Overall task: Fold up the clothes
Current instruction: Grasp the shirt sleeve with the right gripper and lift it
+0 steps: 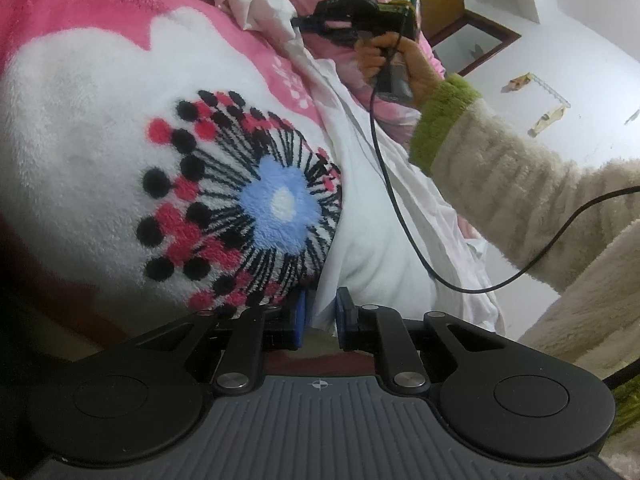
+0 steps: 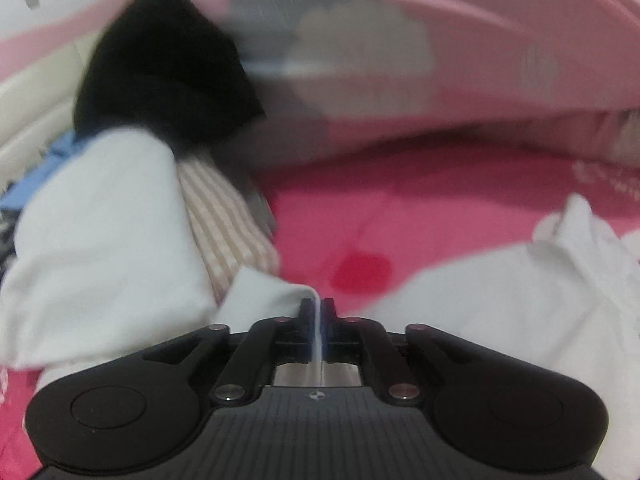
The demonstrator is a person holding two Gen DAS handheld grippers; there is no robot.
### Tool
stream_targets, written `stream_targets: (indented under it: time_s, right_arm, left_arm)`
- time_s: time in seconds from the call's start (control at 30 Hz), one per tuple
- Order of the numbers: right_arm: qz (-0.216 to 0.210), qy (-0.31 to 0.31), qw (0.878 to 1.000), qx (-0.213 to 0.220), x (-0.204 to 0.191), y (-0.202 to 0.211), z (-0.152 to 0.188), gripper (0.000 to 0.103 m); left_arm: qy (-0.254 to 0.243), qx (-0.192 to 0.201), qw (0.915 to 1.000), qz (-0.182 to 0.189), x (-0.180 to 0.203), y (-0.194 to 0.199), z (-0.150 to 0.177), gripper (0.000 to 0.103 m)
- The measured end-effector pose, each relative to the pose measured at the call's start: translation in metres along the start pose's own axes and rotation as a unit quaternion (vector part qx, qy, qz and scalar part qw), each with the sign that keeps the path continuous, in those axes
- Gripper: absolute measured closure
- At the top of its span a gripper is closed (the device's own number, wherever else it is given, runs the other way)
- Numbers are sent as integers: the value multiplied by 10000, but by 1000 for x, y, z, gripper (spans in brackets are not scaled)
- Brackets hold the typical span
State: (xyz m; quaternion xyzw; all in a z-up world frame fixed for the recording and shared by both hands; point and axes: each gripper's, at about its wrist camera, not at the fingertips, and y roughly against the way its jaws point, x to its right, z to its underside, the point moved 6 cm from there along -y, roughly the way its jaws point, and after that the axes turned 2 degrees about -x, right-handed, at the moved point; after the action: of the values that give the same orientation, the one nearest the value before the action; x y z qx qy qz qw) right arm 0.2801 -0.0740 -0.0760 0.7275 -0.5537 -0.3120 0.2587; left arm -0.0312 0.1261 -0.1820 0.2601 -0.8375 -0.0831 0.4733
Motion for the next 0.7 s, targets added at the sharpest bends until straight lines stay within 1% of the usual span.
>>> stream_targets:
  time_s: [0.03,0.07,0.1,0.2,0.27,0.33,0.37,0.4,0.47,0.5,0.53,0.6,0.63,0.7]
  right_arm:
    - [69,20,10000,-54,2,4,1,71]
    - [115,62,9999,12,3,13,3,65]
    - [123,125,9998,87,4,22,4,62]
    - [10,398,9992,93,-2,46,15,62]
    - [-137,942,9954,-122,-19,49,28,62]
    - [-246,1635,9856,-367,-40,48,44,62]
    - [-238,2039,9777,-439,-53,44,52,62]
    - [-213,2238,9732,-490,-60,39,57,62]
    - [-126,2179,9744,-547,-60,28,57,67]
    - [-83,2150,9749,-575,-61,22,58,79]
    - [-39,2121,9754,-604,-61,17,58,102]
    - [47,2062,9763,-661,-61,6,59,102]
    - [9,1922,9795,-599,-60,5,57,102]
    - [-246,1415,9889,-381,-52,14,49,102]
  left_arm:
    - [15,-3,10000,9,0,0,0,89]
    - [31,-6,10000,17,-1,0,-1,89]
    - [37,-8,10000,22,-1,0,-1,89]
    - [49,-12,10000,33,-1,-1,-2,89]
    - [62,-14,10000,34,-1,-1,-3,89]
    - [63,-7,10000,19,-1,-2,-5,89]
    - [61,-4,10000,11,-1,-2,-6,89]
    - [59,-1,10000,4,0,-2,-7,89]
    - [57,4,10000,-2,1,-2,-9,88]
    - [57,6,10000,3,1,-2,-10,86]
    - [55,8,10000,7,1,-2,-11,86]
    - [54,10,10000,18,2,-3,-12,85]
    - [55,10,10000,25,2,-3,-13,85]
    - [55,6,10000,41,3,-4,-15,85]
